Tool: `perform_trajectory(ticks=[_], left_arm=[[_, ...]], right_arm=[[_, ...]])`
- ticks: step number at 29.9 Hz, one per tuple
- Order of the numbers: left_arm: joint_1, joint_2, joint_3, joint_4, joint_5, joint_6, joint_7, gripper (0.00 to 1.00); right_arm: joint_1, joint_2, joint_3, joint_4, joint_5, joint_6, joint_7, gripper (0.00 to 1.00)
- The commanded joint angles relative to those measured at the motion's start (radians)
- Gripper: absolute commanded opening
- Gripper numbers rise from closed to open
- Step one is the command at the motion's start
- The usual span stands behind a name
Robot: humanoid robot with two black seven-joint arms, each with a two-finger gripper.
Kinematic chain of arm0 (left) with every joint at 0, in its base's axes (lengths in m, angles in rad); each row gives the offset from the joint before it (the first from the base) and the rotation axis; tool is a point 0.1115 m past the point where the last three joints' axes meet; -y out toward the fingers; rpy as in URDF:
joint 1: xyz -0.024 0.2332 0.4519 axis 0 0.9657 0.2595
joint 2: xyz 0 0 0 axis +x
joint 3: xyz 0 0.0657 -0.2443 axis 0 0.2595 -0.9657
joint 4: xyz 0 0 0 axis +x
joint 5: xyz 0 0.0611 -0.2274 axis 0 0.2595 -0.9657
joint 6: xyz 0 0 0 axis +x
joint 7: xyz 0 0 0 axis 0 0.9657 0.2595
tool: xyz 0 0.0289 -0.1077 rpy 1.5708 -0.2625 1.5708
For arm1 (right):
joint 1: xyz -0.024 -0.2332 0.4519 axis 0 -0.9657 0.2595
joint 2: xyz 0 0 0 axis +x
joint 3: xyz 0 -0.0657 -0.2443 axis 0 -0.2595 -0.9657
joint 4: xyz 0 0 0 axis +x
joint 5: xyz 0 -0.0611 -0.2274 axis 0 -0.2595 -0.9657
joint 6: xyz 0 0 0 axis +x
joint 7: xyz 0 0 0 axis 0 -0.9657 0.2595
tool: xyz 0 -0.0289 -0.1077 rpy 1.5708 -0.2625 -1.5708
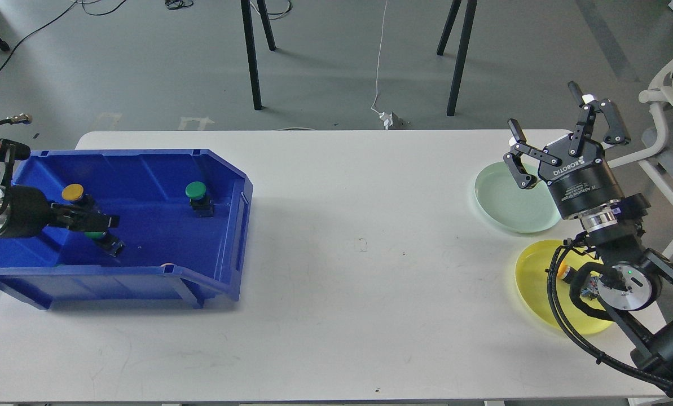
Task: Pass button and place on color plate
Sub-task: 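Lower the left gripper into the bin and grasp the green-capped button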
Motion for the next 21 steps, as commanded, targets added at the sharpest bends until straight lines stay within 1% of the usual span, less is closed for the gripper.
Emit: perform_trajectory(ticks=[1, 5, 14, 21], left_arm=[[0.020, -0.012, 0.000, 0.028, -0.001, 0.007, 0.000, 0.94], [0.040, -0.027, 0.000, 0.060, -0.001, 0.026, 0.000, 0.94], [0.041, -0.058, 0.000, 0.089, -0.001, 0.029, 0.000, 0.93], [0.044, -0.078, 0.001, 0.116, -0.001, 0.033, 0.000, 0.90]], right_arm=[[0.000, 0.000, 0.001, 0.000, 0.000, 0.001, 0.000, 0.95], [-0.002, 0.000, -0.001, 0.000, 0.000, 0.001, 0.000, 0.95], [-0.015, 0.000, 0.005, 0.003, 0.000, 0.001, 0.000, 0.95], [-0.020, -0.006, 0.007, 0.003, 0.002, 0.003, 0.000, 0.95]])
